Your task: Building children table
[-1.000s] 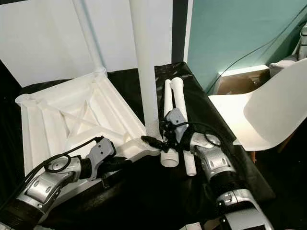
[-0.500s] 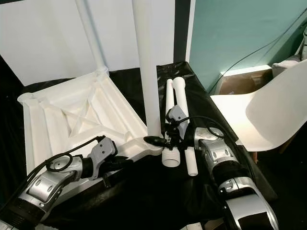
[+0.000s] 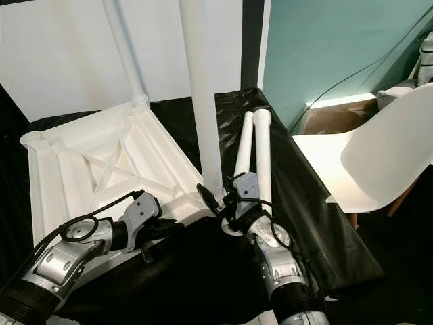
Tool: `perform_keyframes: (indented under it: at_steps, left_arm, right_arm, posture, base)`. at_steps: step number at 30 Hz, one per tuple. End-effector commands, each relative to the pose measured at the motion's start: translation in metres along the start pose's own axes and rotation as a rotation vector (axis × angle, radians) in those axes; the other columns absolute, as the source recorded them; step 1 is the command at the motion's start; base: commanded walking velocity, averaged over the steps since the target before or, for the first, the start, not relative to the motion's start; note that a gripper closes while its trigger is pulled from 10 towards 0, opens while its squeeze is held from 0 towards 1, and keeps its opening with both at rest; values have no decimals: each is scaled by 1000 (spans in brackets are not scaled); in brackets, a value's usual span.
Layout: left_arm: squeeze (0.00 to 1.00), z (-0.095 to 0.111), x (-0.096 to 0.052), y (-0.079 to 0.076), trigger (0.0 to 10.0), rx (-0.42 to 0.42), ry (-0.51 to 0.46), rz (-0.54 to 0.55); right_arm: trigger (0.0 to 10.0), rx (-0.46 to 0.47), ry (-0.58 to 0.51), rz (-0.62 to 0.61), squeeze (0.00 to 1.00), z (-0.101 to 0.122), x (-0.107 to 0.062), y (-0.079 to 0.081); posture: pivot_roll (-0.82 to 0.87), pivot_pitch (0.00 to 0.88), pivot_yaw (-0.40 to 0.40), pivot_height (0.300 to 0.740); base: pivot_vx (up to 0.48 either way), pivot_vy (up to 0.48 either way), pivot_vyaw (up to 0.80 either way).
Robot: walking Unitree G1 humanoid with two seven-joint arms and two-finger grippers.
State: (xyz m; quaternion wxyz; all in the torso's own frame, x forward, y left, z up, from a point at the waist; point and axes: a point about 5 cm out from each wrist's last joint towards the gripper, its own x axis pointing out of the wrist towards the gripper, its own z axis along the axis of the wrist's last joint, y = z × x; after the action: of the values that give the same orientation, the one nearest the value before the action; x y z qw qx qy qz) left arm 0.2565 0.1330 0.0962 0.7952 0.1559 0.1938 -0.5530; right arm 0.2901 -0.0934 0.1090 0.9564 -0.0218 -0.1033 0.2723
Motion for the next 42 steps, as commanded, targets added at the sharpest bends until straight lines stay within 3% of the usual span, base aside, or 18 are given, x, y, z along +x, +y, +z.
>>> perform_keyframes:
  at_steps: [1,4,5,7,8,10,11,15,16,18,22,24,26,29,30,31,32,42]
  left_arm:
    - [0,-39,6,-27,10000,-130,124,-151]
    - [0,-39,5,-27,10000,-131,124,-151]
    - [0,-39,6,-28,10000,-129,125,-155]
    - [0,-39,6,-28,10000,-129,125,-156]
    - [0,-39,6,-28,10000,-129,124,-157]
    - [0,-38,7,-28,10000,-128,123,-157]
    - [0,-38,7,-28,10000,-127,122,-158]
    - [0,-38,8,-28,10000,-128,122,-159]
    - [0,-39,9,-29,10000,-128,122,-160]
    - [0,-39,9,-29,10000,-129,122,-161]
    - [0,-39,11,-30,10000,-129,122,-170]
    - [0,-39,11,-30,10000,-129,122,-171]
    - [0,-38,12,-30,10000,-125,122,-174]
    - [0,-38,12,-29,10000,-124,122,-174]
    - [0,-38,12,-29,10000,-123,123,-174]
    - [0,-38,11,-29,10000,-122,123,-175]
    - [0,-38,11,-29,10000,-121,124,-174]
    - [0,-38,11,-29,10000,-121,125,-173]
  right_arm:
    - [0,-30,-87,-213,0,19,-3,-28]
    - [0,-29,-81,-216,0,19,-3,-27]
    - [10000,-47,-76,-175,0,18,2,-19]
    - [10000,-53,-77,-163,0,18,3,-16]
    - [10000,-54,-85,-151,463,19,6,-14]
    - [10000,-54,-95,-150,463,21,7,-13]
    - [10000,-56,-105,-140,1000,23,8,-12]
    - [10000,-66,-98,-105,1000,24,12,-12]
    - [10000,-71,-88,-67,0,25,15,-14]
    - [10000,-73,-80,-44,0,26,17,-15]
    - [10000,-72,49,244,0,21,21,-27]
    - [10000,-68,71,290,0,21,20,-29]
    - [10000,-77,145,449,0,20,15,-36]
    - [10000,-86,161,490,0,21,13,-39]
    - [9412,-95,168,514,0,22,13,-42]
    - [7059,-97,181,549,0,23,12,-45]
    - [0,-102,195,579,0,25,12,-48]
    - [0,-101,235,680,0,33,13,-62]
  posture:
    - [36,0,25,740]
    - [36,0,25,740]
    - [29,0,29,740]
    - [29,0,29,740]
    - [29,0,29,740]
    - [28,0,30,740]
    - [26,0,30,740]
    - [23,0,30,740]
    - [21,0,30,740]
    - [21,0,30,740]
    - [7,0,35,740]
    - [7,0,35,740]
    - [2,0,37,740]
    - [3,0,37,740]
    - [3,0,37,740]
    - [3,0,37,740]
    - [5,0,36,740]
    - [7,0,35,740]
  base:
    - [0,0,0]
    - [0,0,0]
    - [0,0,0]
    - [0,0,0]
    - [0,0,0]
    - [0,0,0]
    - [0,0,0]
    - [0,0,0]
    - [0,0,0]
    - [0,0,0]
    - [0,0,0]
    - [0,0,0]
    - [0,0,0]
    - [0,0,0]
    - [0,0,0]
    - [0,0,0]
    - [0,0,0]
    - [0,0,0]
